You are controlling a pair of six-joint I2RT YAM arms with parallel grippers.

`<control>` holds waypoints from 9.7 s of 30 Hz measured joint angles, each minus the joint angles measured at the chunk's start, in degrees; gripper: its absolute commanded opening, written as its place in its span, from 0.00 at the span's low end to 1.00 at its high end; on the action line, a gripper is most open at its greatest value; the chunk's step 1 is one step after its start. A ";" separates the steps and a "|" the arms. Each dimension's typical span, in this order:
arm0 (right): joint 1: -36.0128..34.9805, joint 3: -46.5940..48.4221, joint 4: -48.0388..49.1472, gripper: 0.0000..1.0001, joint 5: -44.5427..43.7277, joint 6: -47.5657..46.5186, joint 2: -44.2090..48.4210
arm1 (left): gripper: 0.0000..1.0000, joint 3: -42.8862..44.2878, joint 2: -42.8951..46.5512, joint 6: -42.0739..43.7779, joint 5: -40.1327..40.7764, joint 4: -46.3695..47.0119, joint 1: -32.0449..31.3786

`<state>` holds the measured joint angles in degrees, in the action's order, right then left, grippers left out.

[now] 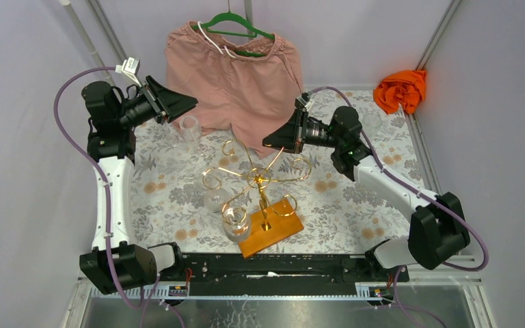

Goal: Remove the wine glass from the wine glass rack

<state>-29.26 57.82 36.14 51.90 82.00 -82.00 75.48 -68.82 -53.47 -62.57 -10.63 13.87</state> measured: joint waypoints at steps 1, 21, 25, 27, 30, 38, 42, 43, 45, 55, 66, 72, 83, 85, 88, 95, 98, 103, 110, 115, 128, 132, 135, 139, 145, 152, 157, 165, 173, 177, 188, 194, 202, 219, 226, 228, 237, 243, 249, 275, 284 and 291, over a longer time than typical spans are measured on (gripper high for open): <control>0.00 -0.26 -0.83 0.00 -0.09 -0.70 0.70 | 0.48 0.00 0.00 0.00 0.00 0.00 0.00; 3.10 -2.45 -11.02 0.00 -3.17 -10.23 8.66 | 0.48 0.00 0.00 -0.66 0.02 0.00 0.00; 4.68 -2.43 -11.02 0.00 -3.04 -10.60 8.66 | 0.48 0.00 0.00 -0.66 0.02 0.02 -0.02; 5.42 -2.38 -11.04 0.00 -2.82 -10.67 8.66 | 0.48 0.00 0.00 -0.63 0.02 0.02 -0.02; 6.56 -2.03 -11.04 0.00 -2.67 -10.95 8.41 | 0.48 0.00 0.00 -0.63 0.02 0.02 -0.02; 8.39 -0.24 -11.10 0.00 -1.25 -11.47 6.49 | 0.47 0.00 0.00 -0.57 0.04 0.00 -0.02; 9.86 1.38 -11.45 0.00 -0.33 -11.85 4.87 | 0.47 0.00 0.00 -0.31 0.04 -0.02 -0.02; 10.23 1.68 -11.50 0.00 -0.17 -11.87 4.50 | 0.47 0.00 0.00 -0.17 0.04 -0.02 -0.02; 11.08 2.62 -11.61 0.00 0.09 -12.07 3.63 | 0.47 0.00 0.00 0.13 0.07 -0.04 -0.02; 15.37 5.35 -10.97 0.00 1.92 -12.02 0.22 | 0.47 0.00 0.00 0.55 0.26 -0.07 -0.26; 21.07 8.48 -5.75 0.00 3.91 -8.55 -5.31 | 0.47 -0.66 0.00 1.05 1.11 -0.11 -0.76; 22.47 9.81 -3.61 0.00 4.42 -7.02 -7.32 | 0.47 -1.11 0.00 1.40 1.53 -0.11 -1.20; 22.51 9.81 -2.01 0.36 4.92 -5.88 -8.07 | 0.48 -2.36 0.00 1.77 3.02 -0.13 -3.37; 22.51 9.84 -1.92 0.46 4.70 -7.02 -8.07 | 0.48 -2.36 0.00 1.77 3.26 -0.11 -3.78; 22.71 10.03 -0.74 0.61 4.50 -8.11 -7.69 | 0.48 -2.36 -0.02 1.77 3.65 -0.11 -4.39; 22.84 11.69 -3.78 0.69 3.98 -10.60 -6.82 | 0.53 -2.78 -0.02 1.29 4.48 0.50 -6.19; 23.08 12.74 -7.28 0.69 1.75 -13.42 -6.21 | 0.55 -4.74 -0.02 -0.85 4.46 3.45 -7.21; 24.63 13.27 -16.87 0.70 -4.20 -20.55 -2.58 | 0.55 -9.68 -1.57 -6.99 3.76 11.19 -9.79; 28.17 10.49 -25.24 0.70 -13.09 -26.69 4.50 | 0.55 -13.07 -4.17 -14.14 3.48 19.65 -13.35; 28.89 9.60 -29.05 0.69 -16.92 -29.27 9.09 | 0.55 -13.25 -4.26 -16.35 3.54 23.28 -16.22; 29.97 9.49 -33.64 0.61 -19.78 -31.17 18.01 | 0.54 -14.01 -4.94 -16.17 4.83 23.93 -19.32; 30.29 9.49 -34.27 0.50 -20.02 -31.28 18.80 | 0.42 -13.99 -5.05 -15.98 5.11 23.96 -19.87; 30.40 9.35 -34.32 0.48 -20.37 -31.26 19.23 | 0.33 -13.99 -5.33 -15.91 5.40 23.93 -20.61; 30.40 8.81 -34.38 0.47 -21.09 -31.28 20.00 | 0.23 -13.99 -5.79 -15.80 6.01 23.93 -21.53; 30.40 8.79 -34.62 0.47 -21.46 -31.50 21.20 | 0.15 -13.99 -5.92 -15.80 6.27 23.93 -22.08; 30.40 8.48 -34.64 0.48 -21.44 -31.56 22.38 | 0.00 -13.97 -6.25 -15.82 6.23 23.80 -22.47; 30.40 8.11 -34.60 0.49 -21.38 -30.95 22.51 | 0.00 -12.83 -6.47 -15.13 6.21 21.55 -22.47; 30.40 6.45 -34.05 0.50 -20.81 -28.63 22.80 | 0.00 -10.64 -6.99 -15.67 6.23 16.35 -22.47; 30.40 5.90 -33.20 0.51 -20.74 -27.91 22.82 | 0.00 -11.72 -6.86 -23.61 6.27 16.90 -22.45; 30.40 5.27 -32.74 0.52 -20.65 -27.71 22.82 | 0.00 -12.81 -6.34 -28.15 6.29 18.16 -22.32; 30.40 4.26 -32.28 0.52 -19.69 -27.52 22.82 | 0.00 -12.57 -4.35 -29.07 7.19 17.42 -21.53; 30.40 3.93 -32.35 0.52 -19.47 -27.52 22.82 | 0.00 -11.37 -4.20 -28.46 7.96 15.80 -20.96; 30.40 3.91 -32.33 0.52 -19.45 -27.50 22.82 | 0.00 -7.04 -5.88 -27.47 9.07 14.47 -19.32; 30.40 3.91 -32.35 0.53 -19.45 -27.56 22.80 | 0.00 -0.07 -12.90 -26.56 10.34 14.47 -24.46; 30.40 3.91 -32.35 0.53 -19.45 -27.56 22.80 | 0.00 0.02 -12.98 -26.49 11.28 14.47 -27.43; 30.40 3.91 -32.37 0.53 -19.45 -27.56 22.80 | 0.00 -0.15 -12.83 -26.40 11.58 14.45 -27.93; 30.40 3.48 -31.89 0.53 -19.39 -27.36 22.80 | 0.00 -4.31 -5.40 -24.98 12.87 11.58 -28.37; 30.40 3.15 -31.52 0.54 -19.30 -26.67 22.80 | 0.00 -6.88 -0.59 -23.12 12.94 8.98 -28.39; 30.40 3.15 -31.52 0.55 -19.30 -26.60 22.80 | 0.00 -9.09 1.03 -21.22 13.27 5.70 -28.20; 30.40 1.95 -30.64 0.61 -19.28 -26.21 22.08 | 0.00 -9.51 -1.29 -34.56 11.10 26.75 -11.15; 30.40 1.36 -31.08 0.61 -19.58 -28.00 21.00 | 0.00 -4.17 -9.79 -53.64 15.54 58.47 -11.19; 30.40 1.46 -28.87 0.61 -18.97 -28.17 18.60 | 0.00 3.93 -17.31 -62.18 21.24 81.77 -12.66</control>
<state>1.15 59.29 7.27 32.93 53.82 -63.40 79.42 -86.13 -115.66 -41.32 71.13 1.21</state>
